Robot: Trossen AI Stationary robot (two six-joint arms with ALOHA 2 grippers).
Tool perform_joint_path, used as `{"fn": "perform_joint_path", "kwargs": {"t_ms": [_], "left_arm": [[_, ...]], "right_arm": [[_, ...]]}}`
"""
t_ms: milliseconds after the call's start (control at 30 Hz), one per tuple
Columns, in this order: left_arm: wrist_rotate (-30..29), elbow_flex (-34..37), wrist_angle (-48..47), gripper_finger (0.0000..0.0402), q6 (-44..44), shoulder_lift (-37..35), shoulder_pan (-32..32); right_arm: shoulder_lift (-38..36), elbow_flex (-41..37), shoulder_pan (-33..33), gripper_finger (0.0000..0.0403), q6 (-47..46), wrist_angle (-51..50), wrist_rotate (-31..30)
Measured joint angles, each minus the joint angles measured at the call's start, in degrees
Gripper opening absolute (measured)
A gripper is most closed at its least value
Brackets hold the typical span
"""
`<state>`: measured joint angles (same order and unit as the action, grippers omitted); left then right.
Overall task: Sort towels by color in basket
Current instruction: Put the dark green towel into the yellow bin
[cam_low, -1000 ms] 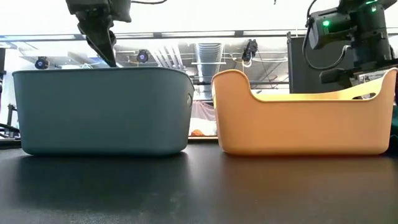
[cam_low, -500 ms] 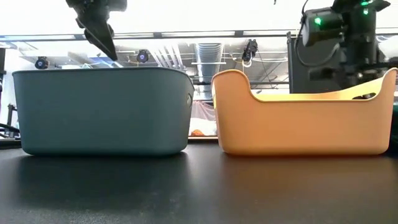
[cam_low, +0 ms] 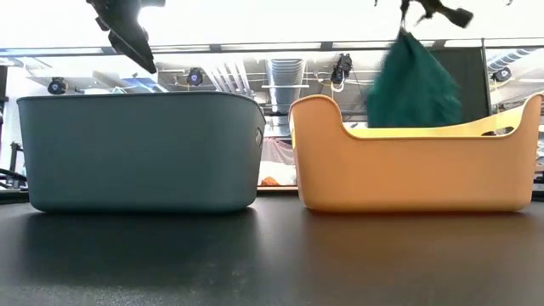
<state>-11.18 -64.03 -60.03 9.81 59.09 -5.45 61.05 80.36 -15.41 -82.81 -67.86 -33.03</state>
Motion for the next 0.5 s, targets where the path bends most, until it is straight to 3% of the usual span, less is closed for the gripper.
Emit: {"fn": "perform_joint_path", "kwargs": {"t_ms": [167,300,400,500], "left_arm": [[-0.2,0.0,-1.5,0.0276,2.0,-1.9,0.0],[-2.4,0.0,-3.3,0.0276,2.7,-3.4,0.0],[-6.6,0.0,-3.6,0.0276,2.9,-4.2,0.0],[-8.4,0.0,-3.5,0.0276,2.9,-4.5,-0.1]], "right_arm": [[4.7,10.9,8.9,0.0009,12.1,8.0,11.3],[8.6,15.4,15.4,0.0009,12.1,8.4,24.2],[11.7,16.3,19.6,0.0009,10.0,7.4,25.2],[14.1,16.3,21.2,0.0009,6.4,2.3,19.9]]}}
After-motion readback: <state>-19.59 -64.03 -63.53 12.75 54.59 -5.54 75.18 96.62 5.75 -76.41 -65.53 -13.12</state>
